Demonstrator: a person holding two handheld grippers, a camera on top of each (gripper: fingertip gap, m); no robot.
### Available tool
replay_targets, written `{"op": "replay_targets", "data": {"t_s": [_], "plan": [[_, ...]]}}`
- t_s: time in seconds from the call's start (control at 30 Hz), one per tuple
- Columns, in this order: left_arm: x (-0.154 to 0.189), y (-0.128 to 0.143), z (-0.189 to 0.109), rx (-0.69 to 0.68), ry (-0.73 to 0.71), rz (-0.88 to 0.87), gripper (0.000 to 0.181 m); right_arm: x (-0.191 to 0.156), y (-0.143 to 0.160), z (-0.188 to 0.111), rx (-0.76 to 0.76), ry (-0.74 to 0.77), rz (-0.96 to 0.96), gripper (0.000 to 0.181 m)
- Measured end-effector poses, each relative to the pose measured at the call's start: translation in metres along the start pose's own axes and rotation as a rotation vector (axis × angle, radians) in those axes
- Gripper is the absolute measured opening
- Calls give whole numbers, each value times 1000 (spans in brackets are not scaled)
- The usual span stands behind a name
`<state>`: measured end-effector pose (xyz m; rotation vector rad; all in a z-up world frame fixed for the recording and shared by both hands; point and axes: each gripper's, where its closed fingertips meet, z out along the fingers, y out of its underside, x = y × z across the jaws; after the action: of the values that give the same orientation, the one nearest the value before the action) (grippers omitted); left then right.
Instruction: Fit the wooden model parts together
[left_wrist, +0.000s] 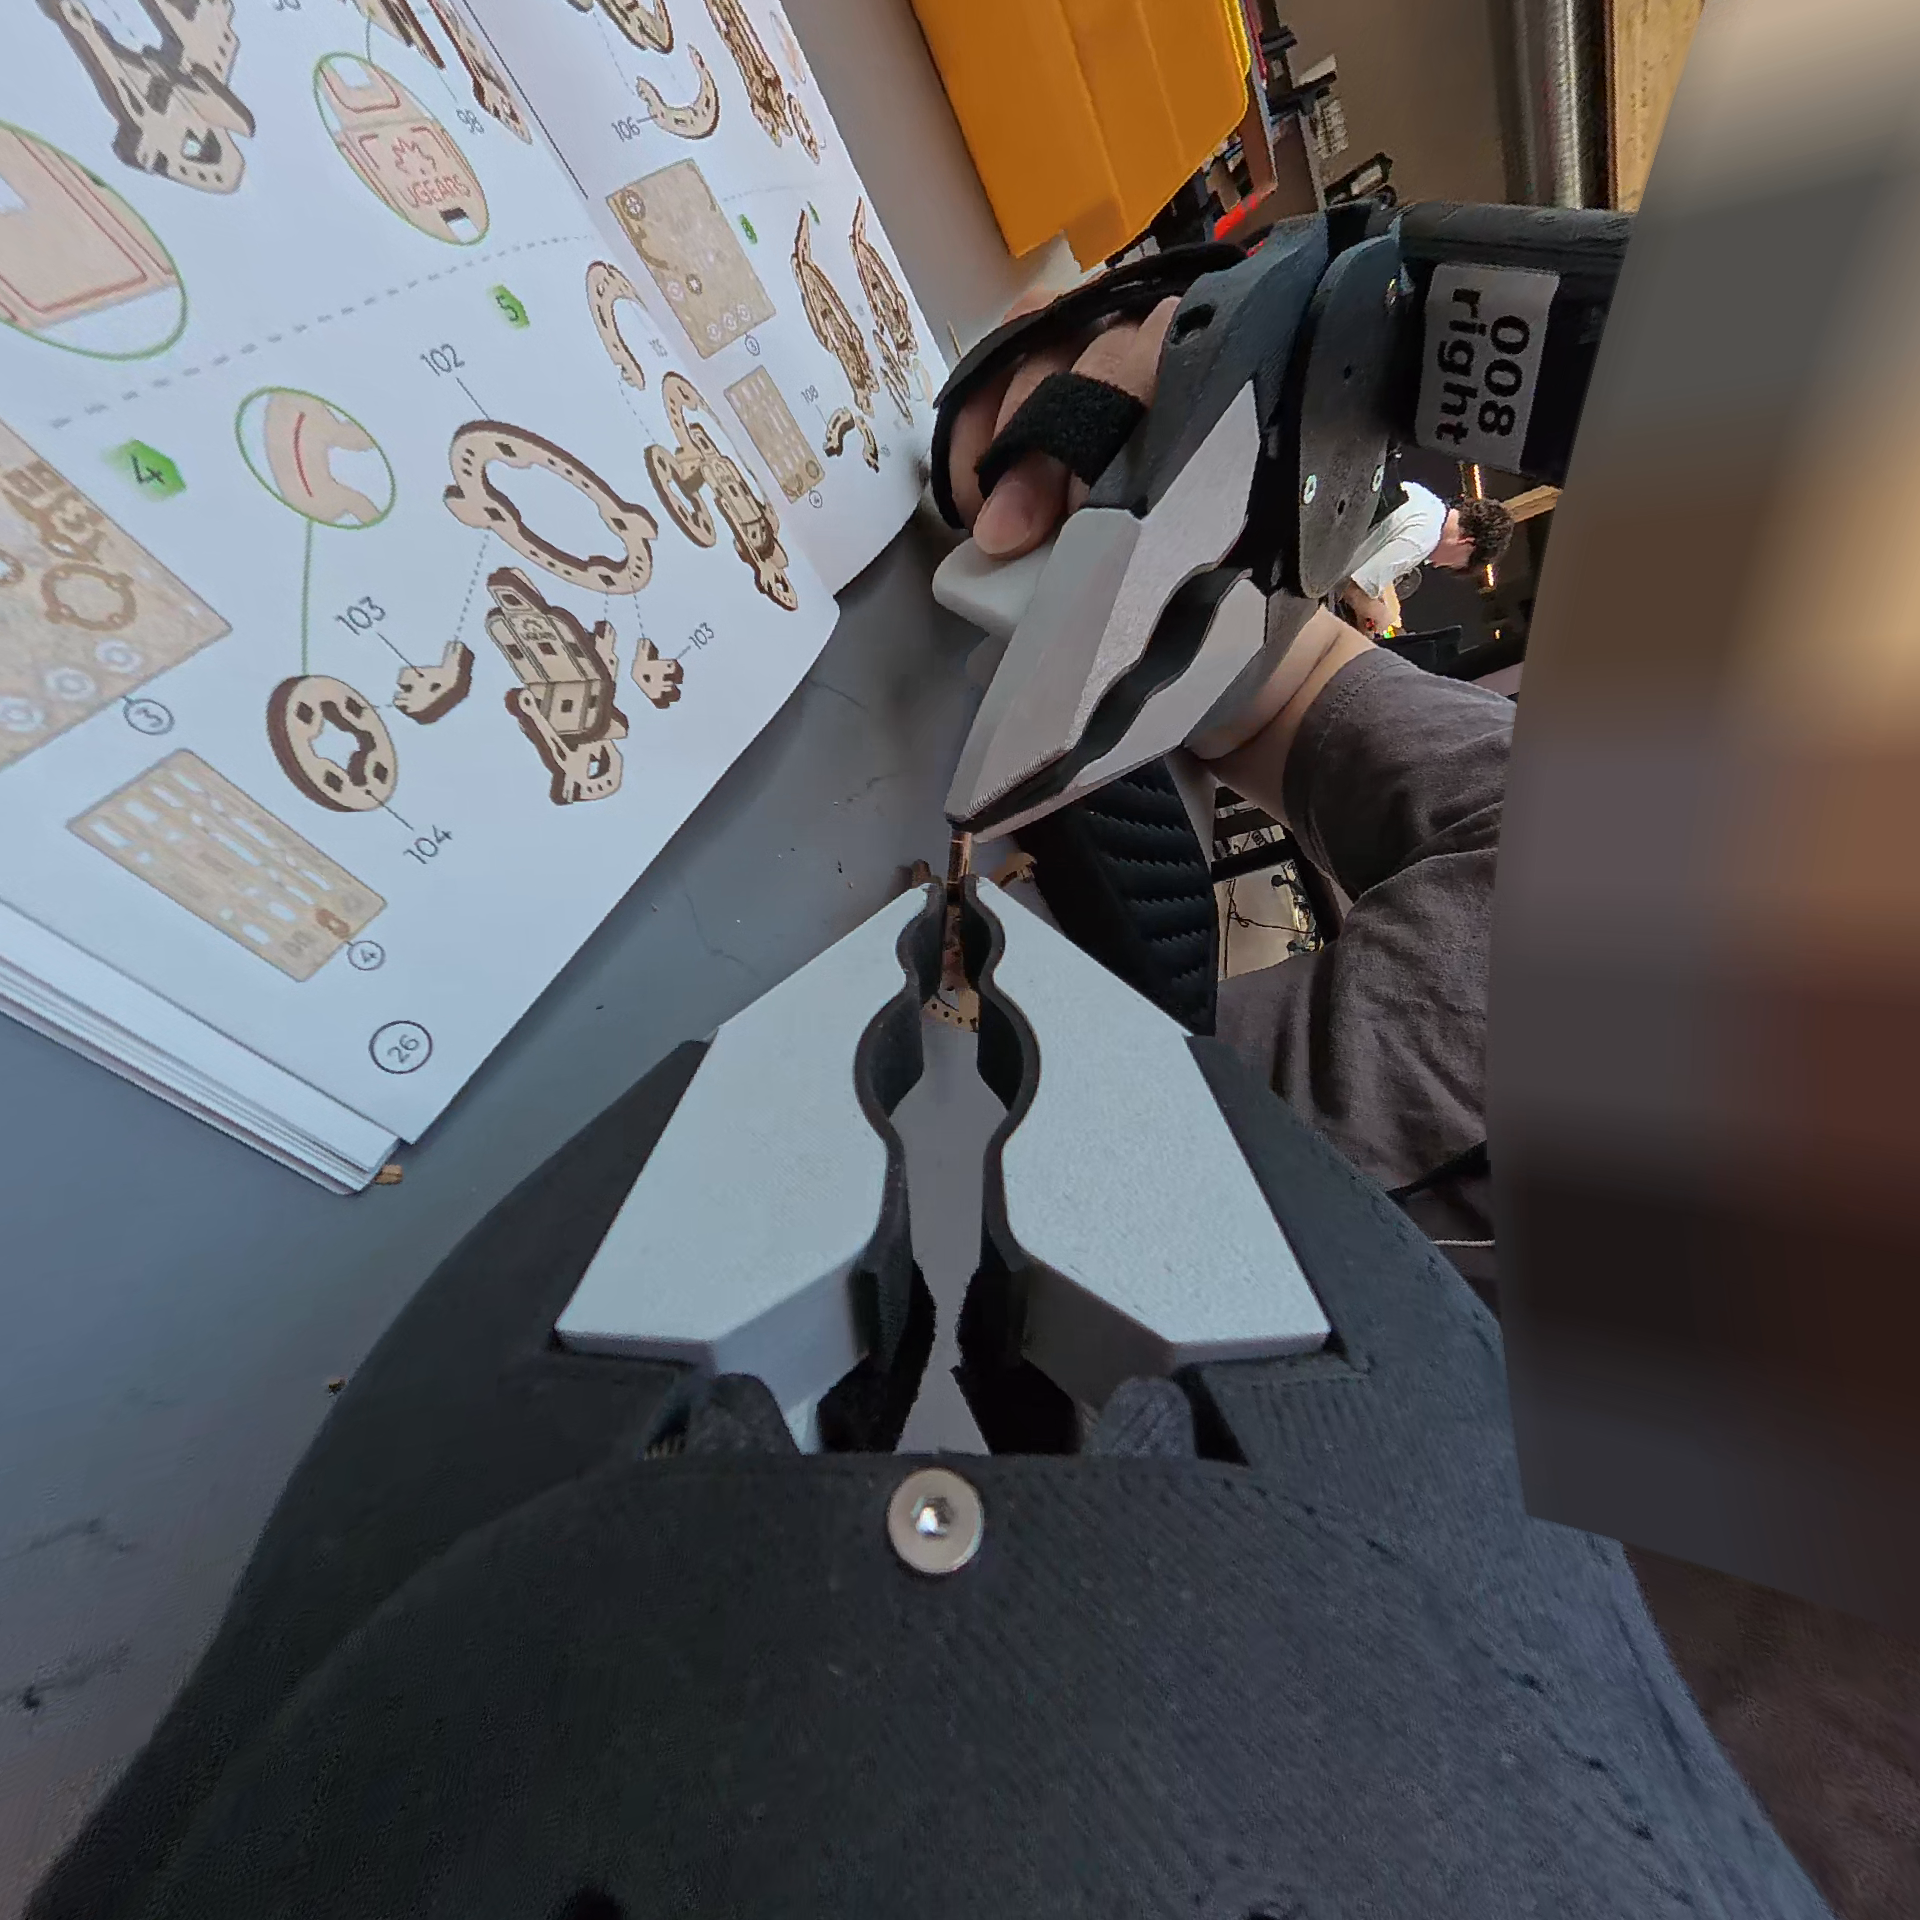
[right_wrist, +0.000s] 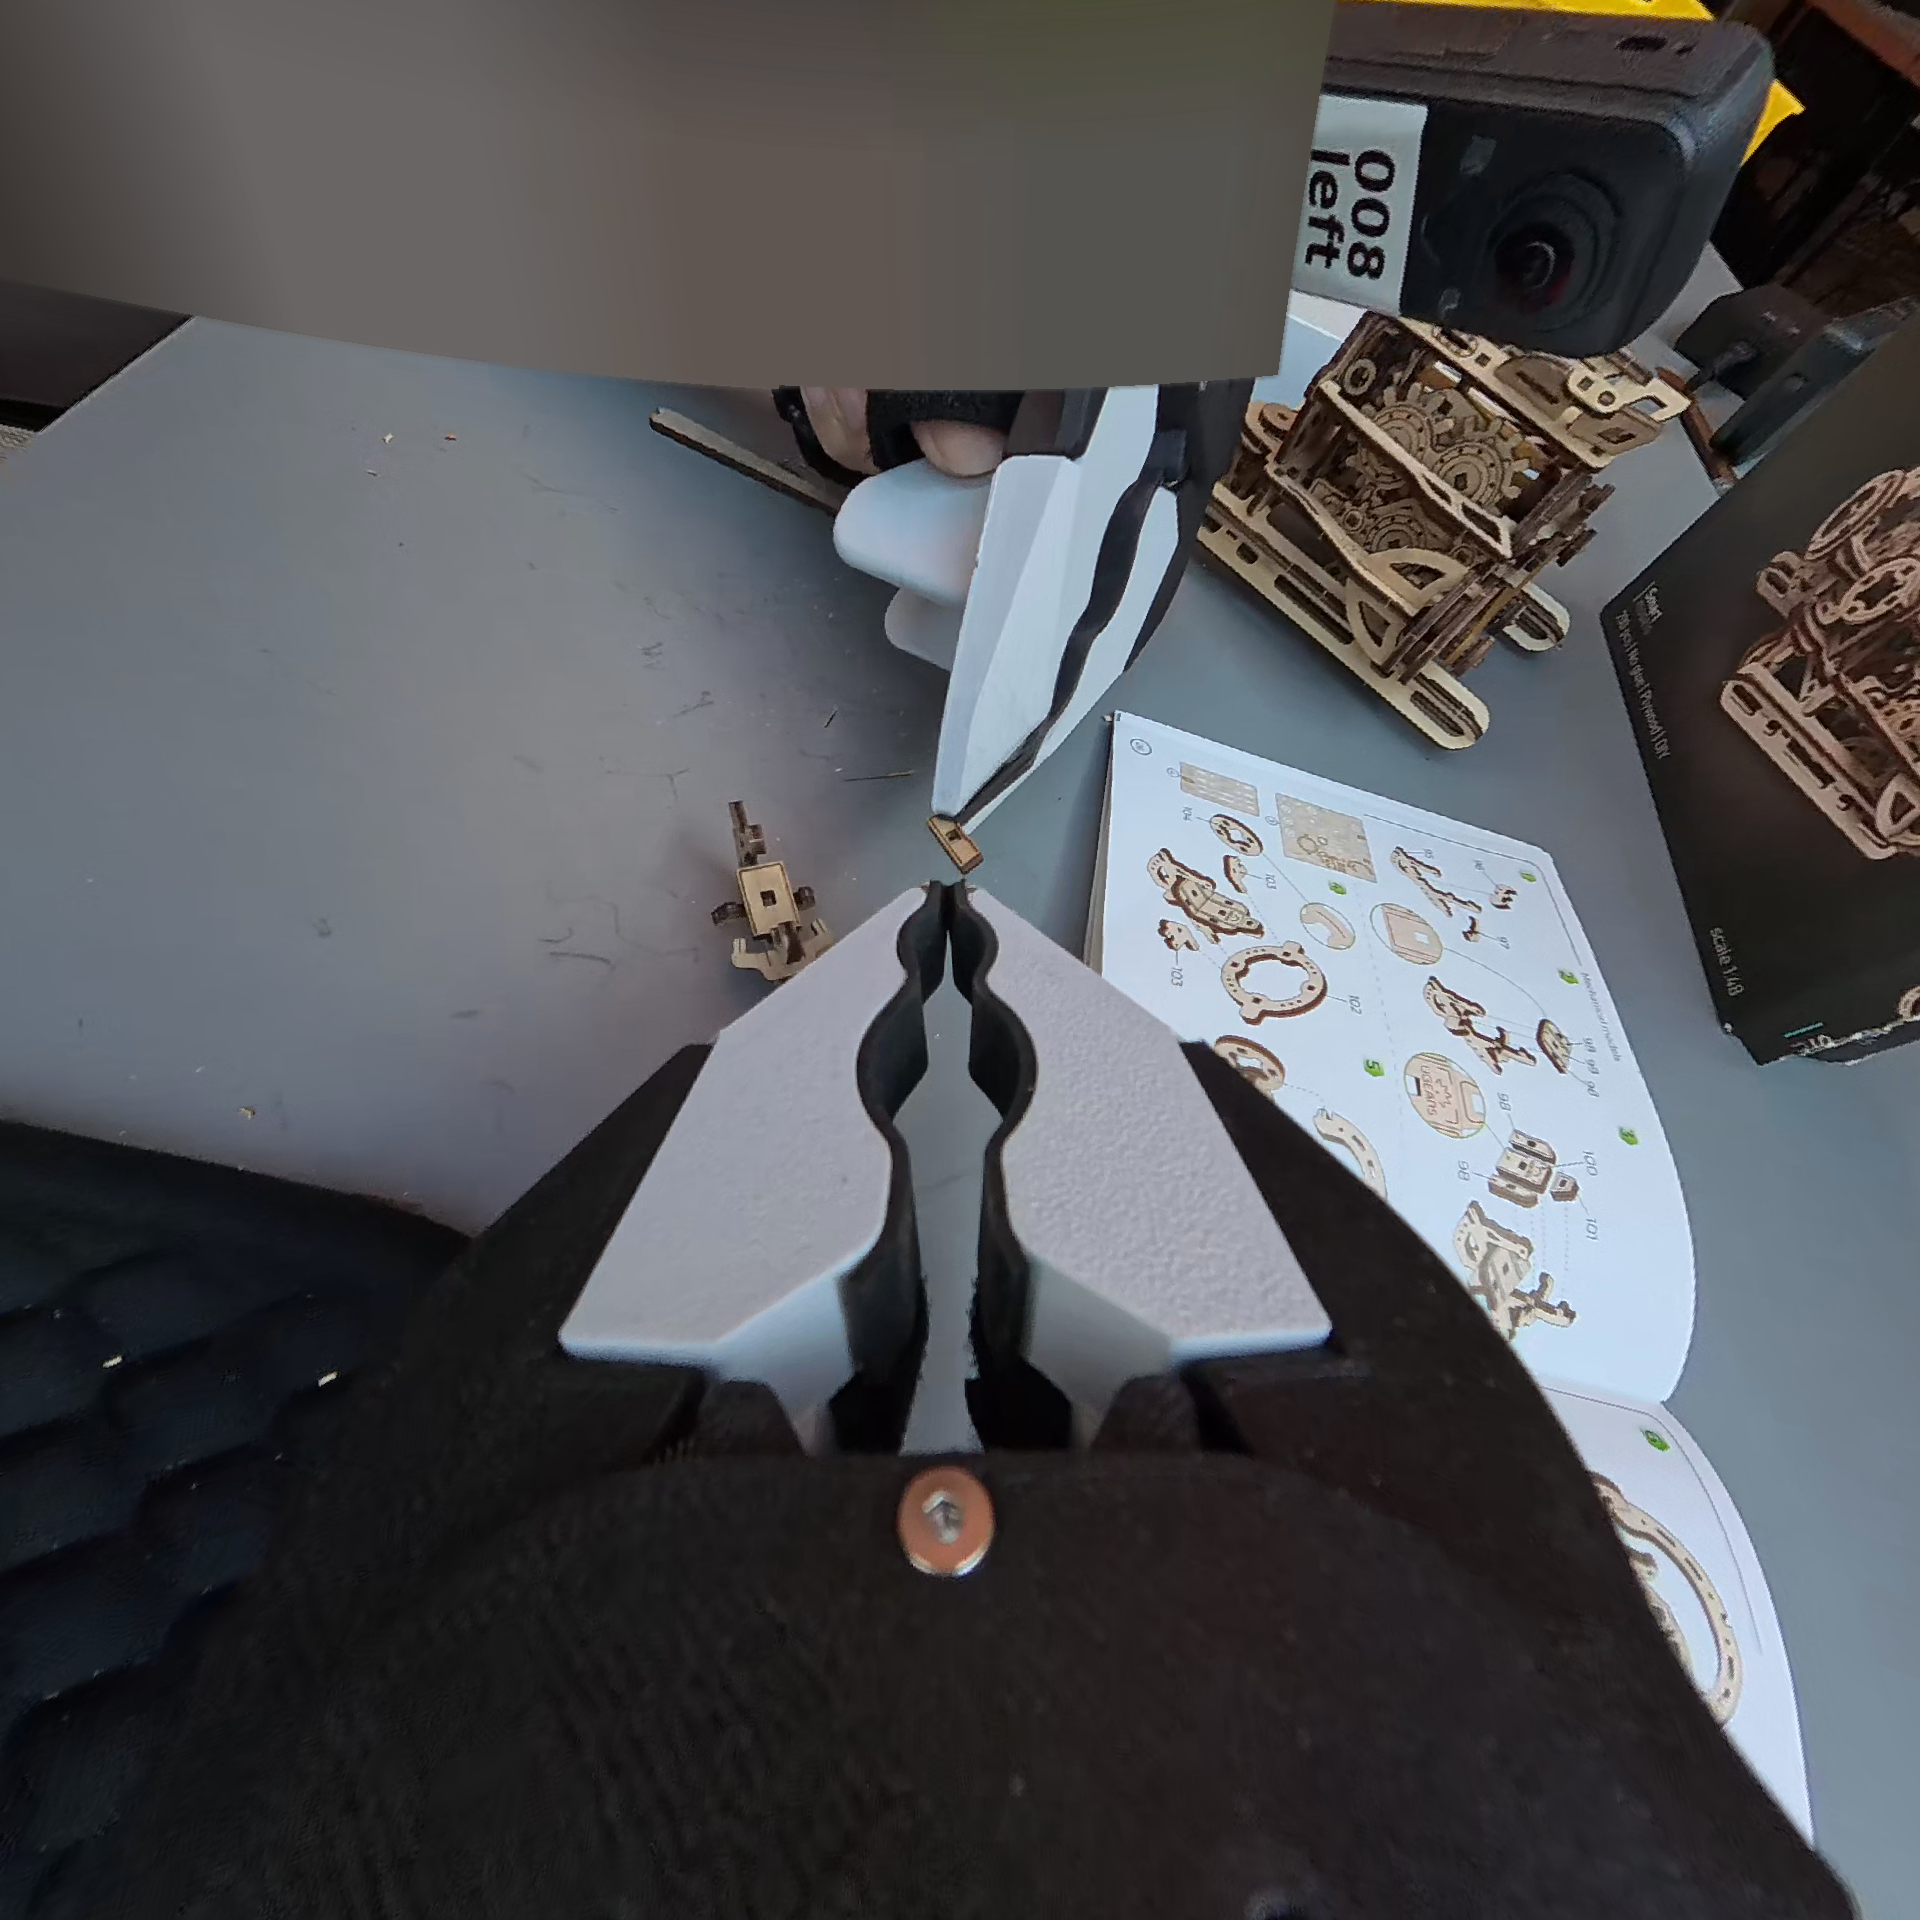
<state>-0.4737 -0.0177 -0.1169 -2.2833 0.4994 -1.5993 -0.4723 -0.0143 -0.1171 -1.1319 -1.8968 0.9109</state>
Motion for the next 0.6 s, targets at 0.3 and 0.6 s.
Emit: {"op": "replay_targets", "data": {"t_s": [0.3, 0.6], "plan": [[-7, 6, 2, -36, -46, -10, 0, -3, 9, 3, -31, -41, 10, 0], [-6, 18, 9, -98, -30, -78, 0, -18, 8, 2, -160, -270, 6, 12]]}}
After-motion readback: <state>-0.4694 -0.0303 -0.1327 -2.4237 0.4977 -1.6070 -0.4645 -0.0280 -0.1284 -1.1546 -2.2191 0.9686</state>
